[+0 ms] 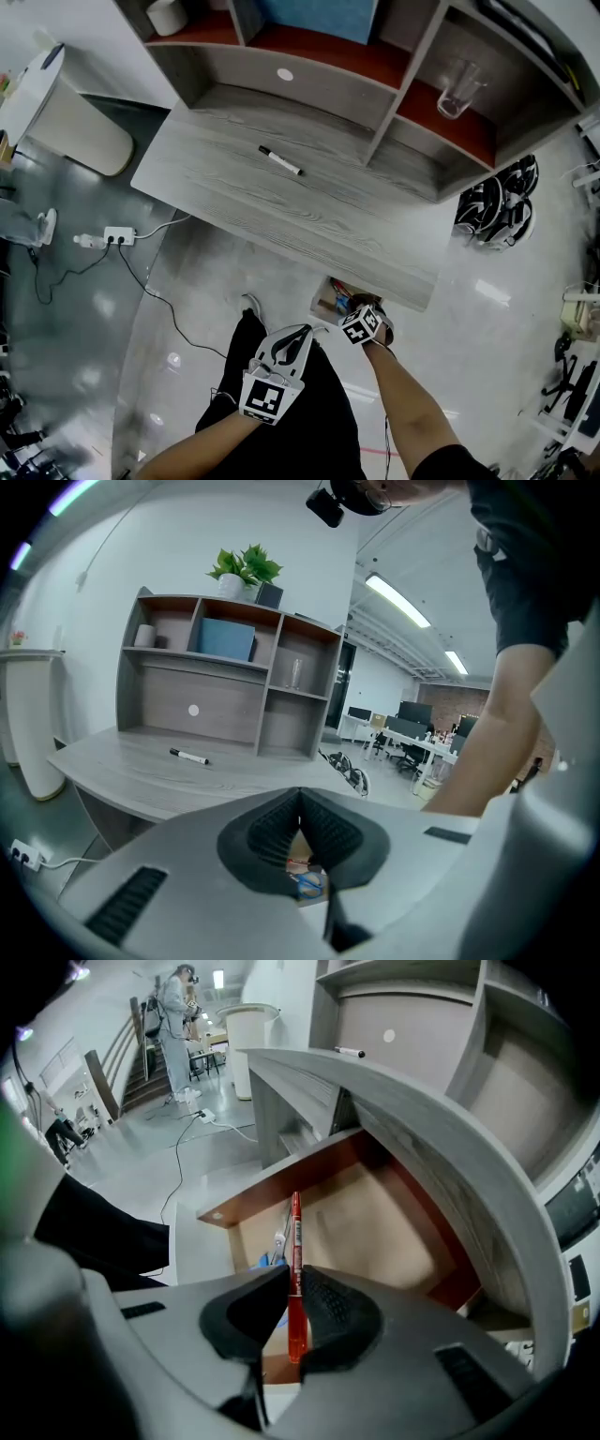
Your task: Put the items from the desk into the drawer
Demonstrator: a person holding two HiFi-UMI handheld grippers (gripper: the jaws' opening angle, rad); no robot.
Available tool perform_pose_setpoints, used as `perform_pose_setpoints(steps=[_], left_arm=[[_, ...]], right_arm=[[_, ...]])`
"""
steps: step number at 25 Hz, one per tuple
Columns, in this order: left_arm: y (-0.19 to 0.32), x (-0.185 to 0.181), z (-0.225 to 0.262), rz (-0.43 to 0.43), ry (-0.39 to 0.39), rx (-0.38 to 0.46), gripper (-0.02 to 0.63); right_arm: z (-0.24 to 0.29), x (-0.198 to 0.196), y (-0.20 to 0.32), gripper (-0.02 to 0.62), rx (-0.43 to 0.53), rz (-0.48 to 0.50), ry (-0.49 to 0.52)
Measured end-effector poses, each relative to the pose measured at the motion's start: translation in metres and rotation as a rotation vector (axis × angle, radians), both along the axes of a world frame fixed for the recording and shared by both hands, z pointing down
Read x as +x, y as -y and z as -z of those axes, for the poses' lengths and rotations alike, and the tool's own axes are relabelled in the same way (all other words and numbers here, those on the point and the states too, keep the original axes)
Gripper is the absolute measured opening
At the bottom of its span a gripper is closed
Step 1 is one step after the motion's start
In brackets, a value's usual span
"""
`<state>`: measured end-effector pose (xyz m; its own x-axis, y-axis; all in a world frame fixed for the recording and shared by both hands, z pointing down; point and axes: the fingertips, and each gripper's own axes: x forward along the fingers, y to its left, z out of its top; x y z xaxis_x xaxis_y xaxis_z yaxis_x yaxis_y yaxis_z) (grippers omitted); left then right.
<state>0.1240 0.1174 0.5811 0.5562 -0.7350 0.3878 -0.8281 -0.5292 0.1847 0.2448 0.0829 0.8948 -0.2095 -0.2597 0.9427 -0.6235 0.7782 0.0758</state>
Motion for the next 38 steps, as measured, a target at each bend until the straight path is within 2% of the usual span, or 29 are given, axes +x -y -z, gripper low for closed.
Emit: perform_pose_setpoints(steps=[7,14,26,38], left_arm=[[-0.005,-0.001,-0.012,0.007,0.010,-0.022,0.012],[0.009,0.004,-0.015,0.014,0.006,-0.016,0.012],[0.012,0.003,-0.023,0.044,-0.001,-0.034,0.012],[0.008,0.003,-0.023,0.057,-0.017,-0.036,0.012]], right_arm=[[-0.010,-0.001,0.014,0.057,-0.006,-0.044,0.001],[-0.021,-0.005,0.024,0.057,0.000,0.025,-0.036],[-0.043,0.009,0.021,0.057,-0.002,0.078,-0.224],[-0.035,0.008,0.016,0.071,0.004,0.076,-0.161]])
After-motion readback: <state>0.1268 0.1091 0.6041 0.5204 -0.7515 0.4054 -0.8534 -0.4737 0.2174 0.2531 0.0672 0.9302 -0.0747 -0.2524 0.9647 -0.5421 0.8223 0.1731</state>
